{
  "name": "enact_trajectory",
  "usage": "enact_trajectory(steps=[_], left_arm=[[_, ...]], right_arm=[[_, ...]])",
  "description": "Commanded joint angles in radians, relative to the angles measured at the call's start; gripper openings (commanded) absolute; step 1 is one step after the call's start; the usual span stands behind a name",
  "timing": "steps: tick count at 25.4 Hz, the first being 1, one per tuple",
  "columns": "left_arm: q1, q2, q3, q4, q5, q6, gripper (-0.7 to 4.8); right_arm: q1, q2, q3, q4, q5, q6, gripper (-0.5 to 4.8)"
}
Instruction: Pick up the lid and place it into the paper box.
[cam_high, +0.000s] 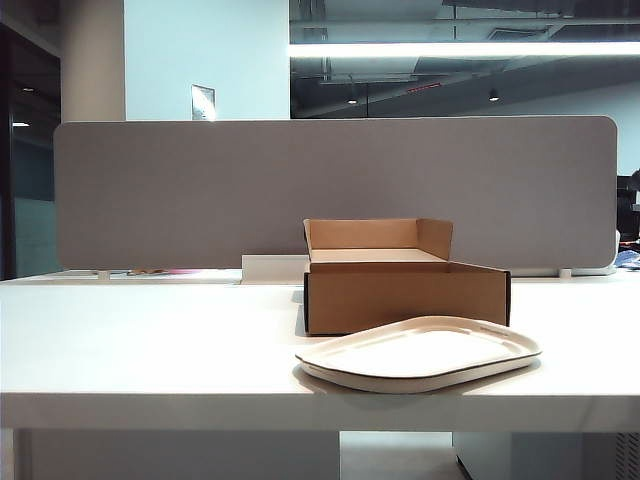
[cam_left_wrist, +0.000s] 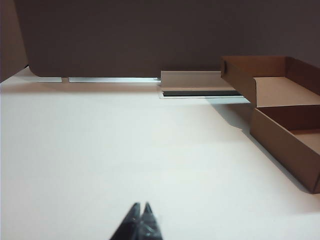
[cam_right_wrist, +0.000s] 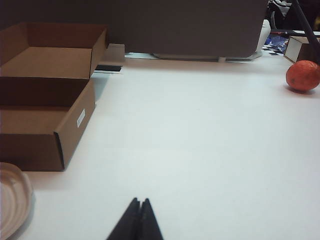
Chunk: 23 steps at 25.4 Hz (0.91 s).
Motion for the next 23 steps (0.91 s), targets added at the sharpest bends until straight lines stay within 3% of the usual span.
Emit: enact_trajectory(steps=[1,15,19,23], left_arm=[[0.000,0.001,0.003,0.006,0.004,0.006,-0.03],[0.000,0.001,0.003,0.006,0.004,0.005,-0.03],[0.000,0.001,0.003,0.006,0.005,0.005,-0.03],[0.000,0.001,0.003,0.007,0.005,0.005,-0.03]], right_arm=[[0.000,-0.002,-0.004,0.013,0.005,-0.003,-0.01],[0.002,-0.002,-0.004,0.026,-0.030,0.006,-0.01],[0.002,-0.002,-0.004,0.021,-0.086,0.149,-0.01],[0.002,-0.002,-0.004,0.022,-0.135,0.195,-0.01]])
